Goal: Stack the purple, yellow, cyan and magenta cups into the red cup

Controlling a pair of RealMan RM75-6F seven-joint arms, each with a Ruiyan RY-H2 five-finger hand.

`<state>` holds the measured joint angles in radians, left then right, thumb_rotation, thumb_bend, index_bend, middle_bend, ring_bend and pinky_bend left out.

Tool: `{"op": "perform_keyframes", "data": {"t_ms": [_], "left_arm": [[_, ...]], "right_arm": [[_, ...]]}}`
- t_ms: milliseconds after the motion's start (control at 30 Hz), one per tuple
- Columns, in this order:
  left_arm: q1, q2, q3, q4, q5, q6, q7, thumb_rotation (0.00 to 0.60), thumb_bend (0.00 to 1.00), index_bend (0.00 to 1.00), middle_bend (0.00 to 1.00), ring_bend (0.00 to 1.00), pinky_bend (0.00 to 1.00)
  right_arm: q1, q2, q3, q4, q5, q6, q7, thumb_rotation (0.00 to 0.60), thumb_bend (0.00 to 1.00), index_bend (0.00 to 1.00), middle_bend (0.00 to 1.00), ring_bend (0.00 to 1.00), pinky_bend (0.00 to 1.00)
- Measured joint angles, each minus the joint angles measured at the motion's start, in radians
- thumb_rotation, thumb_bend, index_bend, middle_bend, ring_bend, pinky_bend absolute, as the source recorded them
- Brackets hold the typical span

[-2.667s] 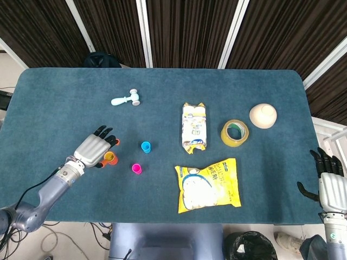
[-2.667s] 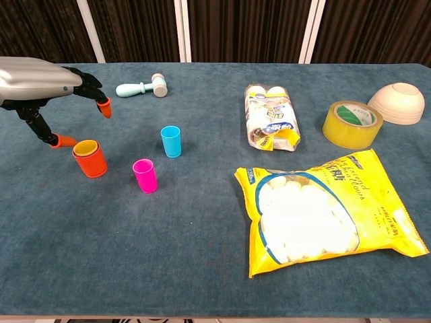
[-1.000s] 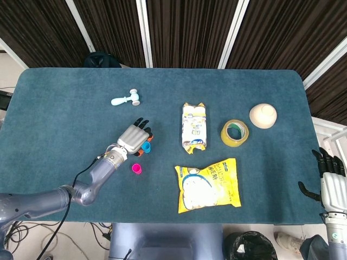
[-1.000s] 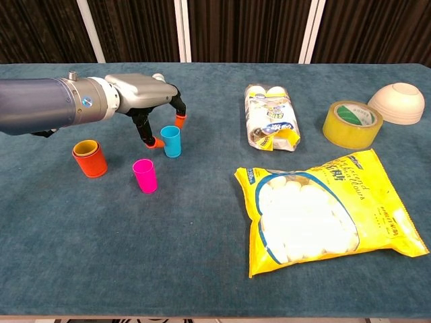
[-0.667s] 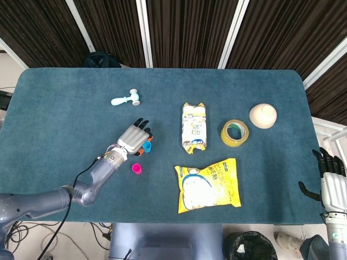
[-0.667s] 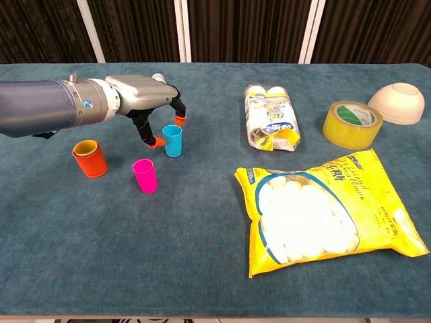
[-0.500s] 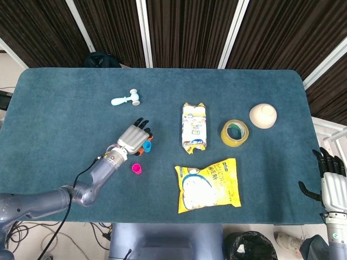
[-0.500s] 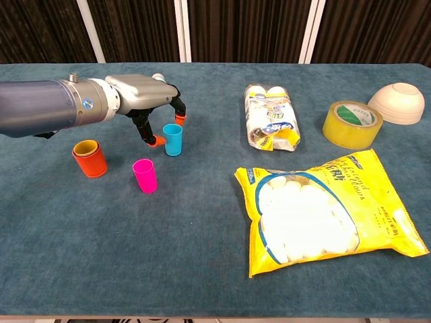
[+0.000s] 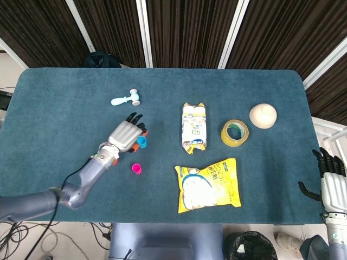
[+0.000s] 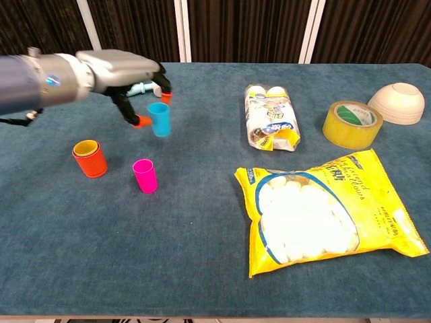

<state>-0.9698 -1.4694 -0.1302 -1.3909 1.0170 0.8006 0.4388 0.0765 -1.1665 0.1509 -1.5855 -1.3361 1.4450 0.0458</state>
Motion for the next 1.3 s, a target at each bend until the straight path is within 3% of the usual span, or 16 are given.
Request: {"op": "perform_keyframes", "data": {"t_ms": [300, 600, 800, 1300], "left_arm": [[0.135, 0.219, 0.063, -0.182, 0.121, 0.105, -0.117, 0.600, 0.34, 0.47, 0.28, 0.00, 0.00], [0.225, 0.309, 0.138, -0.248, 0.302, 0.189, -0.223, 0.600, 0.34, 0.47, 0.28, 0.00, 0.00], [0.260, 0.310, 0.168, -0.218, 0.376, 0.221, -0.243, 0.600, 0.34, 0.47, 0.28, 0.00, 0.00], [0.257, 0.235, 0.148, -0.125, 0.371, 0.160, -0.283, 0.600, 0.34, 0.47, 0.28, 0.00, 0.00]], "right_arm": [[0.001, -0.004, -0.007, -0.007, -0.007, -0.002, -0.017, 0.600, 0.32, 0.11, 0.04, 0.10, 0.00], [0.001, -0.007, -0.007, -0.008, -0.005, -0.002, -0.024, 0.600, 0.32, 0.11, 0.04, 0.10, 0.00], [0.001, -0.007, -0.005, -0.006, -0.001, -0.001, -0.024, 0.600, 0.32, 0.11, 0.04, 0.10, 0.00], [0.002, -0.008, -0.005, -0.002, 0.002, -0.006, -0.022, 0.600, 0.32, 0.11, 0.04, 0.10, 0.00]]}}
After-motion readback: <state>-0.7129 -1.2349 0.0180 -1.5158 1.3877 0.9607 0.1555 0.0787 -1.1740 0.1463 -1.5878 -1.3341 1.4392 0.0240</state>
